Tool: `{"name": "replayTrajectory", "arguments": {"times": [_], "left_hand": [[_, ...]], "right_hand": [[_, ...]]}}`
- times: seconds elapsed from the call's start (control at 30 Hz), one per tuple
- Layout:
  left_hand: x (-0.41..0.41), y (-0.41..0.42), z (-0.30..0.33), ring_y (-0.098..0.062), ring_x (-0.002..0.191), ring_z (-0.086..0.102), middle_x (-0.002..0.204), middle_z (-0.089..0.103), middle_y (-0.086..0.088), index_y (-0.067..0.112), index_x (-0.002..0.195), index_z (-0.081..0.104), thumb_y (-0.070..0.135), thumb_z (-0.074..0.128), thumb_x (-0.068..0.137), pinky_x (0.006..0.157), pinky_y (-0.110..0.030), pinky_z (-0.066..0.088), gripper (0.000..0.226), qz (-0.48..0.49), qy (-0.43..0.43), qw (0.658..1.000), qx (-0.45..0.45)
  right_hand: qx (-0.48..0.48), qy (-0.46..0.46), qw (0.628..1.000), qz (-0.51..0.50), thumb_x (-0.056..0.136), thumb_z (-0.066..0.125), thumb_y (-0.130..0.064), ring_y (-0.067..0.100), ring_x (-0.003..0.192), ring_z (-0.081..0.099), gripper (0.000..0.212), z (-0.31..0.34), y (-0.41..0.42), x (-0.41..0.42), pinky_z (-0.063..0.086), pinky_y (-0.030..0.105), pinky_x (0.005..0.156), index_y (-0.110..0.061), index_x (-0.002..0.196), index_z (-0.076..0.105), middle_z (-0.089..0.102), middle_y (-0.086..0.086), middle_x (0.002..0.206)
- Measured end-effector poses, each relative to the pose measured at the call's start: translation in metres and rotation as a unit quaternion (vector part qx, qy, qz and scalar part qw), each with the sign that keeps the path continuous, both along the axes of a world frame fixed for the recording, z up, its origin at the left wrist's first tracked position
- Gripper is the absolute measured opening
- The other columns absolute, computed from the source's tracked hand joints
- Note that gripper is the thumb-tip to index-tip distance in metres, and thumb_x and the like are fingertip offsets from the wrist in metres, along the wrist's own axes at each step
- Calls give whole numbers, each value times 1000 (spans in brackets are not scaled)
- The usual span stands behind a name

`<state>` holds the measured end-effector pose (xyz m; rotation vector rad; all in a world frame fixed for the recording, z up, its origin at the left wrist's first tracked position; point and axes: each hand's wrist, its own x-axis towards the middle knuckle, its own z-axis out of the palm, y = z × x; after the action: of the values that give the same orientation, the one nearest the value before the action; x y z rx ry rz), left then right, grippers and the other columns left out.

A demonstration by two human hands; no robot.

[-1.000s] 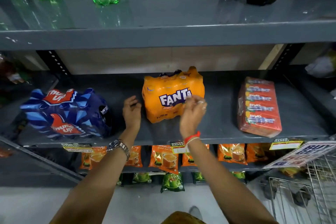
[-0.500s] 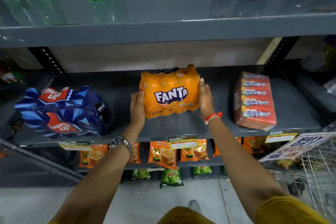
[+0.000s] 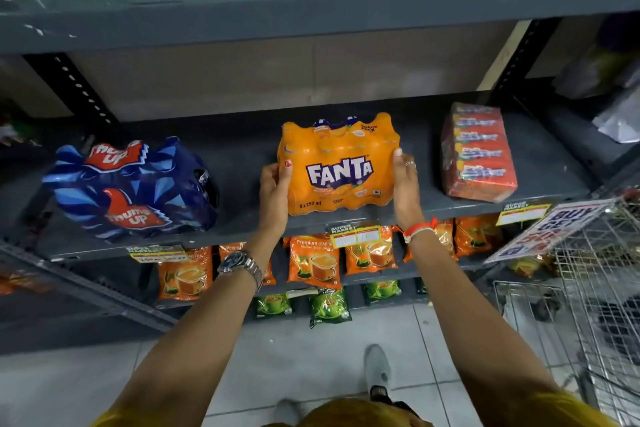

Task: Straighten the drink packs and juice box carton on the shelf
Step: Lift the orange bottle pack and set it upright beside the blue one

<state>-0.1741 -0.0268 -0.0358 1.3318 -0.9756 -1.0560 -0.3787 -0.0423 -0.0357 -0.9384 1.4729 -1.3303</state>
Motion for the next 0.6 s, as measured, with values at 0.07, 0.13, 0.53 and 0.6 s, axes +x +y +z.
{"name": "replayTrajectory", "arguments": {"times": [0.07, 0.13, 0.53, 0.6], "left_hand": [[1, 1, -1, -5, 88, 61, 109, 57, -1, 17, 111, 40, 35, 43, 95, 59, -9, 51, 24, -16, -7, 1000, -5], [2, 1, 0, -11, 93, 62, 113, 57, -3, 19, 112, 40, 36, 43, 95, 62, -12, 52, 24, -25, -18, 1000, -4], [-20, 2, -4, -4, 88, 60, 116, 55, -8, 8, 119, 40, 29, 43, 96, 60, -8, 53, 31, -12, -40, 999, -20], [-21, 3, -7, -13, 93, 63, 116, 56, -9, 11, 117, 42, 31, 44, 96, 64, -13, 54, 29, 13, -37, 999, -18]], "right_hand": [[-1, 8, 1000, -1, 93, 42, -53, 21, 108, 62, 50, -1, 5, -1, 54, 37, 86, -19, 129, 42, 58, 7, 126], [-8, 17, 1000, 8, 91, 43, -56, 23, 113, 60, 56, 0, 9, 0, 53, 42, 94, -20, 133, 39, 54, 8, 131], [-22, 1, 1000, 12, 83, 47, -64, 23, 115, 59, 64, -2, 11, -19, 54, 42, 93, -21, 130, 40, 51, 11, 133], [-33, 15, 999, 32, 90, 46, -55, 23, 116, 58, 54, -3, 12, -22, 54, 41, 94, -19, 130, 40, 49, 11, 134]]}}
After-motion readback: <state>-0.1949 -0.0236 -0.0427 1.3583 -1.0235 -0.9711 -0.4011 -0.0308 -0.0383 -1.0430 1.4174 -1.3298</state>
